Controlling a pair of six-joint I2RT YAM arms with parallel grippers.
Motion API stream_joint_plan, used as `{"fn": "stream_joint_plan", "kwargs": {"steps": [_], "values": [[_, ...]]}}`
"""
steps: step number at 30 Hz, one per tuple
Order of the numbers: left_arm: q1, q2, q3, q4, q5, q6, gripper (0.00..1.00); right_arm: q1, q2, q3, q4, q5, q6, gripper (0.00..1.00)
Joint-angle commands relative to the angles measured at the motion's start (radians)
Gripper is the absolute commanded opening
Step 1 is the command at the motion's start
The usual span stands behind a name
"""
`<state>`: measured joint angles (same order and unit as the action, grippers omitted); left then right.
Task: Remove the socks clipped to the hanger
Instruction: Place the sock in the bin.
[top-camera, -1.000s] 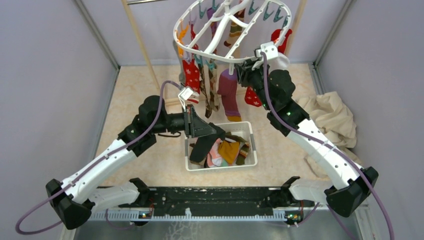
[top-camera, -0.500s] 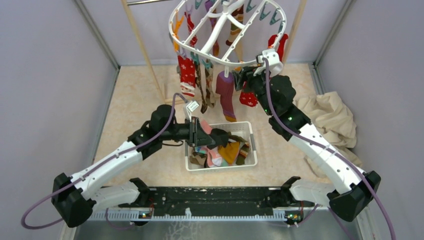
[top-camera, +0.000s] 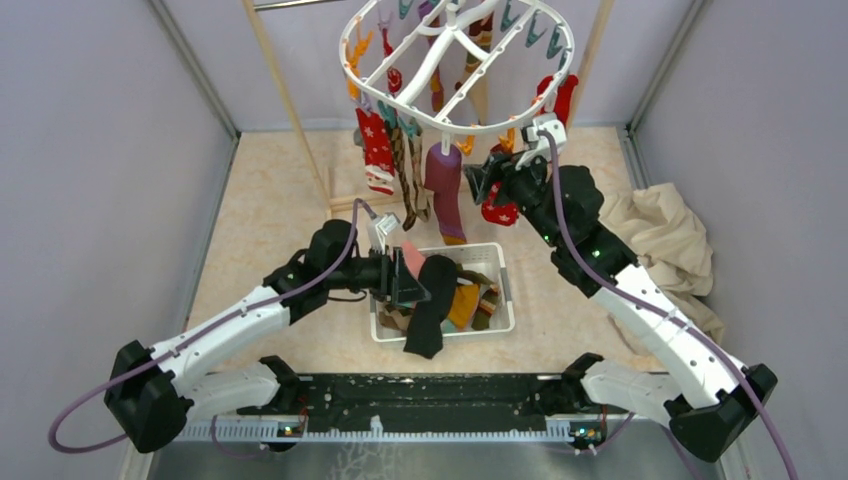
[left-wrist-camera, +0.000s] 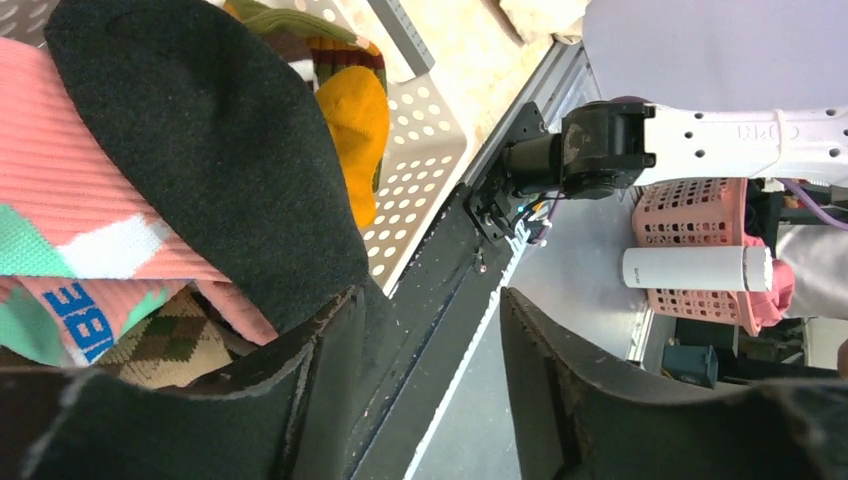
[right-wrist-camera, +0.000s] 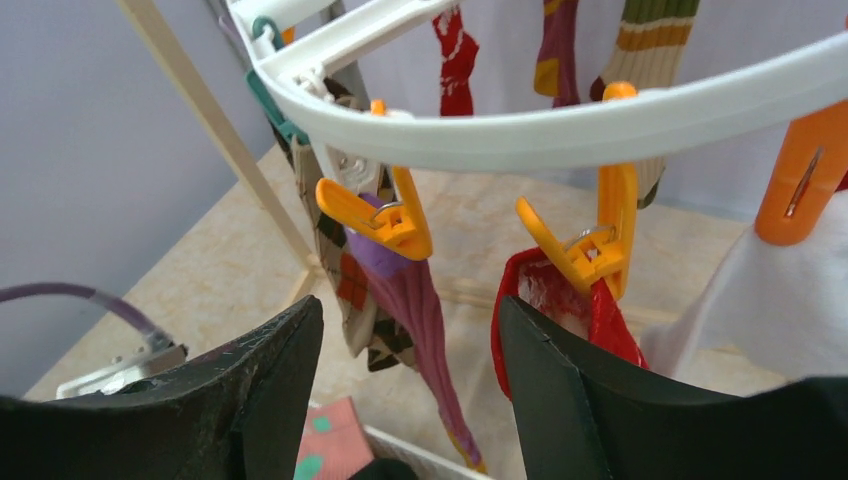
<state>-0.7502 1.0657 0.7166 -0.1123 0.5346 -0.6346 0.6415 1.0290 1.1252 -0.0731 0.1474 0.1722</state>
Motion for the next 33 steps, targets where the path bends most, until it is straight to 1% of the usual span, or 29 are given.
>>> {"fn": "stream_joint_plan", "kwargs": {"steps": [1, 2, 3, 4, 5, 6, 11, 12, 15, 17, 21, 27, 30, 33], "values": [[0.003, 0.0, -0.008, 0.013, -0.015, 0.004, 0.63, 0.005, -0.069, -0.051, -0.044, -0.082, 0.067, 0.67], [0.002, -0.002, -0.007, 0.009, -0.019, 0.007, 0.67, 0.006, -0.087, -0.071, -0.047, -0.083, 0.076, 0.67], [0.003, -0.003, -0.004, 0.005, -0.024, 0.006, 0.76, 0.006, -0.102, -0.088, -0.051, -0.083, 0.082, 0.68], [0.003, -0.004, -0.003, 0.003, -0.025, 0.007, 0.88, 0.006, -0.117, -0.105, -0.059, -0.083, 0.087, 0.68], [0.003, -0.005, -0.002, 0.0, -0.025, 0.009, 0.95, 0.006, -0.132, -0.118, -0.067, -0.083, 0.092, 0.68], [0.003, -0.007, -0.001, -0.004, -0.026, 0.01, 0.98, 0.005, -0.146, -0.127, -0.075, -0.084, 0.095, 0.68], [0.003, -0.009, 0.018, -0.032, -0.039, 0.016, 0.99, 0.006, -0.183, -0.151, -0.108, -0.142, 0.098, 0.68], [0.003, -0.011, 0.025, -0.041, -0.043, 0.018, 0.99, 0.006, -0.183, -0.152, -0.113, -0.176, 0.099, 0.69], [0.003, -0.017, 0.056, -0.083, -0.065, 0.025, 0.99, 0.009, -0.179, -0.167, -0.113, -0.23, 0.106, 0.69], [0.003, -0.025, 0.077, -0.117, -0.087, 0.029, 0.99, 0.022, -0.176, -0.179, -0.101, -0.234, 0.113, 0.69], [0.003, -0.045, 0.128, -0.198, -0.145, 0.036, 0.99, 0.084, -0.155, -0.188, -0.075, -0.2, 0.117, 0.66], [0.002, -0.105, 0.191, -0.272, -0.244, 0.045, 0.99, 0.191, -0.08, -0.169, -0.039, -0.086, 0.097, 0.64], [0.003, -0.139, 0.214, -0.328, -0.328, 0.051, 0.99, 0.213, -0.043, -0.161, -0.005, -0.03, 0.1, 0.64], [0.003, -0.193, 0.211, -0.366, -0.437, 0.044, 0.99, 0.218, -0.005, -0.15, 0.036, -0.011, 0.105, 0.63]]}}
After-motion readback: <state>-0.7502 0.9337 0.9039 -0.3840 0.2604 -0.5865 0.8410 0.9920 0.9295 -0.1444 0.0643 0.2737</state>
